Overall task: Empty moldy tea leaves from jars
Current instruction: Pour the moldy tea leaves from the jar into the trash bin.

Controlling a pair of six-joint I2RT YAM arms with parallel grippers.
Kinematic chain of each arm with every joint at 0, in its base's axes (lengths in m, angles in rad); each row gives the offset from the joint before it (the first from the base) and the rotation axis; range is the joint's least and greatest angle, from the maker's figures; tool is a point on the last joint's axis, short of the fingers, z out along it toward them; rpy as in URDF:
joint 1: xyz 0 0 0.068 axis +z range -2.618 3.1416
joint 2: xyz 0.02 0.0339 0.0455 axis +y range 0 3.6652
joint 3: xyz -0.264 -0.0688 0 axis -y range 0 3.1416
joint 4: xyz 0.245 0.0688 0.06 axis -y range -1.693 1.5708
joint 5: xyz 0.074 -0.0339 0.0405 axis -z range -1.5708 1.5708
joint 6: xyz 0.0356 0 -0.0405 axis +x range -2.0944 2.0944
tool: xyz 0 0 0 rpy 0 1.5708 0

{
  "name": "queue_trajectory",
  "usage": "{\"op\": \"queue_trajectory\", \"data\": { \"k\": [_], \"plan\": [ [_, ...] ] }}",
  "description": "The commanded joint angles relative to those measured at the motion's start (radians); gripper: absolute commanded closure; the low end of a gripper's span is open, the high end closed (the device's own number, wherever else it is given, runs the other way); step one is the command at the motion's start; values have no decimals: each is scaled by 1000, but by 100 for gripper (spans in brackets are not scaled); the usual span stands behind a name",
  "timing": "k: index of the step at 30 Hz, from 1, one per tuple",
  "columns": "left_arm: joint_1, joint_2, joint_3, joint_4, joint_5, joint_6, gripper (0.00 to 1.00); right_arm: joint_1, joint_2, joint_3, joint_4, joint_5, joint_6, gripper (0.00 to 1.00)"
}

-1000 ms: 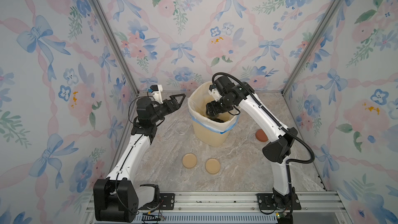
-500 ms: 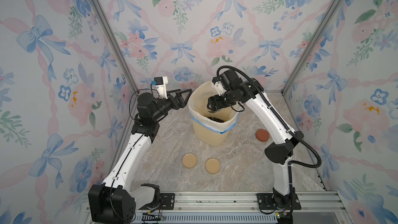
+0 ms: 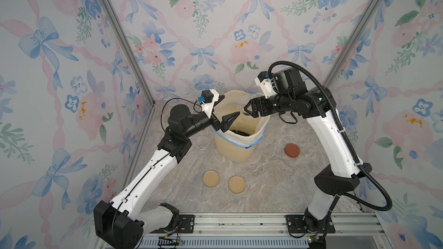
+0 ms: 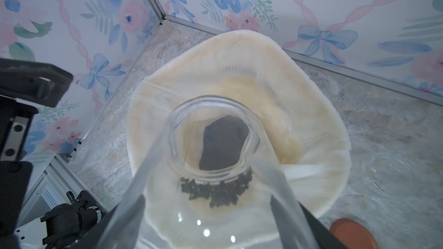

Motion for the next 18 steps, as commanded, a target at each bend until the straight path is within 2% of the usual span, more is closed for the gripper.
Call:
{"op": "queue_trajectory", "data": {
  "k": [1, 9, 14, 18],
  "plan": [
    [-12, -9, -4, 15, 8, 199, 2, -13, -49, -8, 20, -16, 13, 35],
    [-34, 42, 38, -10, -9, 342, 2, -16, -102, -44, 15, -16, 18, 35],
    [-83, 61, 30, -39, -80, 507, 2, -19, -116, -55, 12, -22, 36, 36],
    [-115, 89, 53, -50, -107, 544, 2, -12, -118, -58, 17, -22, 43, 36]
  ]
}}
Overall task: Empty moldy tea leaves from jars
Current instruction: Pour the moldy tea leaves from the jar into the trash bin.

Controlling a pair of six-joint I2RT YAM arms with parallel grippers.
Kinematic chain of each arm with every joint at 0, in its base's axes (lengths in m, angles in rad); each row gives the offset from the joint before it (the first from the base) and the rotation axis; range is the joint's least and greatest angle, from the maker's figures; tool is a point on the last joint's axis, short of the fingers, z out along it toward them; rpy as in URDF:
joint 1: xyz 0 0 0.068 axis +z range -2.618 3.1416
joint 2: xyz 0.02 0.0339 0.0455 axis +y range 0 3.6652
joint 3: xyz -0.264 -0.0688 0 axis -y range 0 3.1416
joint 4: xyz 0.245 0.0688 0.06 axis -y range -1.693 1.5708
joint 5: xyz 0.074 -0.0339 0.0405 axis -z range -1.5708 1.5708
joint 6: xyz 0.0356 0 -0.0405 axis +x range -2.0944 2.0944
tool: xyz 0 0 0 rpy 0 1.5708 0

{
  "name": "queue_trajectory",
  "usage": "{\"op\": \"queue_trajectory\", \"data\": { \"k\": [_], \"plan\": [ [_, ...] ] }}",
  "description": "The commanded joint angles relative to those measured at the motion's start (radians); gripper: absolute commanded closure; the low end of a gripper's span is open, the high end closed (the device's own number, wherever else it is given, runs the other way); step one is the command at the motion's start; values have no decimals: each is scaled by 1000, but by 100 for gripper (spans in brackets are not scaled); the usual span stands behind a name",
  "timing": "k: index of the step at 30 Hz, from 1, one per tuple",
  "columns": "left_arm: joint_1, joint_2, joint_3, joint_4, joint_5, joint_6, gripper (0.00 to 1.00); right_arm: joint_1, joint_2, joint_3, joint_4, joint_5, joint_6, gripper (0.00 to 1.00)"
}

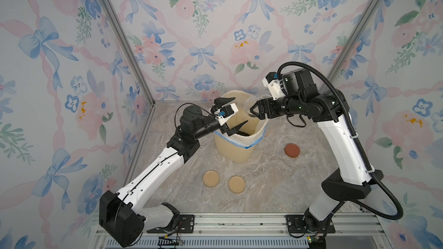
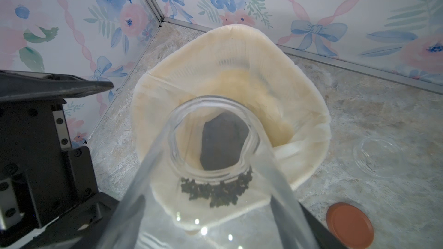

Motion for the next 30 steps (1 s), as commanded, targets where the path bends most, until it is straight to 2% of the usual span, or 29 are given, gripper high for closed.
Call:
{"op": "queue_trajectory", "data": {
  "k": [1, 15, 30],
  "plan": [
    [-19, 31, 45, -23, -49, 83, 2, 2, -45, 3, 35, -14, 19, 36],
    [-92, 133, 150, -70, -92, 158, 2, 49, -44, -31, 66, 2, 44, 36],
    [-113, 195, 184, -78, -53, 181, 2, 31, -38, -45, 52, -122, 90, 37]
  ]
}}
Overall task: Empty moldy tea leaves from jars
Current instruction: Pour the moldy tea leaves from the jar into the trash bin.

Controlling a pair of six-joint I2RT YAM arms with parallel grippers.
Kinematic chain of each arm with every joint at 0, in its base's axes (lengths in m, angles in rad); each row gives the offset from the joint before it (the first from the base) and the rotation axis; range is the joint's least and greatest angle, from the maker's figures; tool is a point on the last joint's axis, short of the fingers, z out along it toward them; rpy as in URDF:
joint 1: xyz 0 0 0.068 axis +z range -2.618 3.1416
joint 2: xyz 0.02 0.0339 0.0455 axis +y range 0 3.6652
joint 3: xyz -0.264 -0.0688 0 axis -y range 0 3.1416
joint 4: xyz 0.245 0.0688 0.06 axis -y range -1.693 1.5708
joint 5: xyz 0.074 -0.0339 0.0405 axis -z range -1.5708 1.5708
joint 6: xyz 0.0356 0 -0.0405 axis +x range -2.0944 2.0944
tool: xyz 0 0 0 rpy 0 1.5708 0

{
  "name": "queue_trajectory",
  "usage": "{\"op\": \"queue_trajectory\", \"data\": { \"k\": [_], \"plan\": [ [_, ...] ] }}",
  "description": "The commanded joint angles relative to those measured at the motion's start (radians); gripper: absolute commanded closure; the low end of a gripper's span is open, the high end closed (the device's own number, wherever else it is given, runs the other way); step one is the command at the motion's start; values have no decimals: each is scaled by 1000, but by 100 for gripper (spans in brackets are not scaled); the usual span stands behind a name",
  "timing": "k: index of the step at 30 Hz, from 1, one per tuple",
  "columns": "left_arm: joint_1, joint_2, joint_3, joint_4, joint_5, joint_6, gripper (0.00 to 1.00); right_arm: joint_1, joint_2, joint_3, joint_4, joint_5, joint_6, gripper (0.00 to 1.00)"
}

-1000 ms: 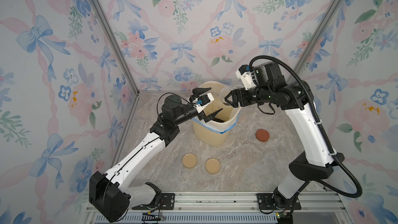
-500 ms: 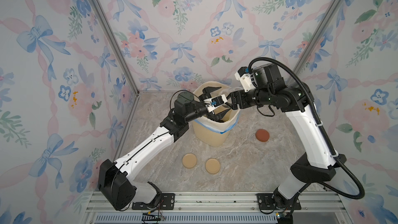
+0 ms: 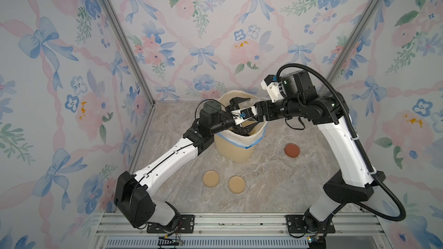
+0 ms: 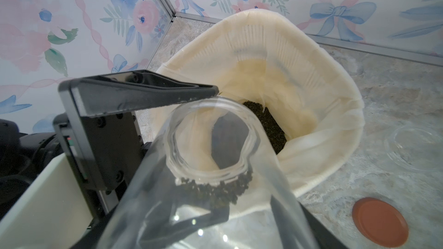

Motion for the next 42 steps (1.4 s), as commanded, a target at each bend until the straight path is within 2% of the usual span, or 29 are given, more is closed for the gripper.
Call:
{"op": "queue_trajectory", "data": {
  "k": [1, 14, 16, 19, 24, 30, 31, 34, 37, 39, 42],
  "plan": [
    [-17, 22, 35, -9, 15, 17, 2, -3, -15, -9, 40, -77, 15, 37],
    [-30, 41, 58, -10, 29, -7, 4, -19, 0, -32, 49, -137, 37, 37],
    [-29, 43, 55, -7, 31, -12, 7, -24, -2, -35, 52, -154, 39, 37],
    [-29, 41, 54, -8, 44, -18, 24, -36, -8, -38, 48, -180, 40, 37],
    [-30, 40, 50, 3, 42, -33, 27, -49, -12, -46, 33, -210, 40, 35],
    [-29, 29, 32, 26, 31, -37, 37, -56, -23, -69, 47, -219, 49, 32],
    [-31, 27, 27, 32, 31, -39, 36, -56, -24, -71, 54, -221, 52, 32],
    [-30, 23, 18, 52, 34, -53, 19, -59, -19, -71, 66, -237, 60, 35],
    [-29, 19, 10, 73, 37, -65, 7, -61, -11, -66, 67, -253, 69, 37],
    [-30, 18, 3, 89, 38, -67, 3, -60, -11, -69, 68, -256, 70, 38],
    [-29, 17, -1, 104, 40, -67, 2, -62, -13, -72, 67, -261, 69, 38]
  ]
}}
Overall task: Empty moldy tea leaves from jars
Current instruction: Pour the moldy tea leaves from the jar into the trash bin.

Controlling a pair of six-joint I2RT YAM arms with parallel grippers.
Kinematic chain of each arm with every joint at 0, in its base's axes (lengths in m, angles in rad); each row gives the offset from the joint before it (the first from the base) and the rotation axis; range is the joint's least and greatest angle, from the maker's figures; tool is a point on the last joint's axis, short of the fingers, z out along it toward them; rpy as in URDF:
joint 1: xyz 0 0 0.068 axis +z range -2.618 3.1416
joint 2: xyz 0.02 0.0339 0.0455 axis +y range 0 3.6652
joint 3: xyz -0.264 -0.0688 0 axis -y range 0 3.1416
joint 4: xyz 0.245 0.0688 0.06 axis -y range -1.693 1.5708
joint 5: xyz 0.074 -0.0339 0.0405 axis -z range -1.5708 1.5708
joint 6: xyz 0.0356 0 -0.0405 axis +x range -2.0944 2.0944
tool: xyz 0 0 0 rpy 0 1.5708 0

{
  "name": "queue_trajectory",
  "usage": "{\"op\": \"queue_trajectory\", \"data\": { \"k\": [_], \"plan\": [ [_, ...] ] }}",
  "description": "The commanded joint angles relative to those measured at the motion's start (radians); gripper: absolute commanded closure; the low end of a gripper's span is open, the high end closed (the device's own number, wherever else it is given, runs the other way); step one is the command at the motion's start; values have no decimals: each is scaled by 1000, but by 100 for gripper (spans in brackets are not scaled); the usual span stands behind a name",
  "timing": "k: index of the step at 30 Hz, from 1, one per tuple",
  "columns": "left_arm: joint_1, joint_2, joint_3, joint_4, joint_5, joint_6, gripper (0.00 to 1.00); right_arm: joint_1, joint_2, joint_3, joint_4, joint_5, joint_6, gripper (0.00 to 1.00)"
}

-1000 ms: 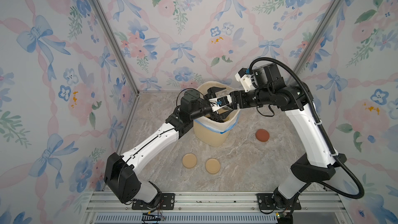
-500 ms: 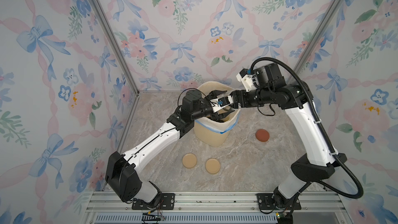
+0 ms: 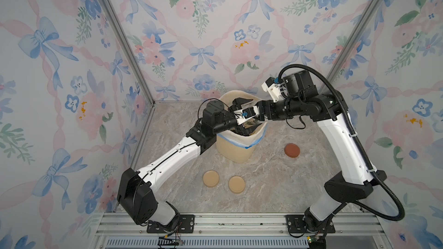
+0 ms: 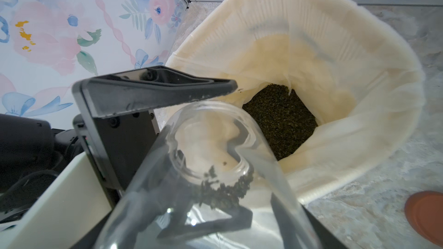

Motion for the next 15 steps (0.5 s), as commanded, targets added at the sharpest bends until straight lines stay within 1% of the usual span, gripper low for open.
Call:
{"op": "queue_trajectory", "data": {
  "k": [1, 3, 8, 13, 15],
  "plan": [
    [-17, -12, -7, 83, 22, -13, 2, 9, -7, -9, 49, -62, 11, 38],
    [-17, -7, -5, 88, 25, -46, 2, 9, -9, -13, 47, -64, 9, 38],
    [-18, -4, -7, 97, 25, -55, 2, 9, -14, -26, 48, -59, 5, 39],
    [-17, -12, -11, 97, 18, -57, 6, 4, -21, -35, 44, -30, -4, 39],
    [-17, -13, -14, 97, 18, -56, 4, 3, -23, -39, 46, -17, -8, 39]
  ]
}}
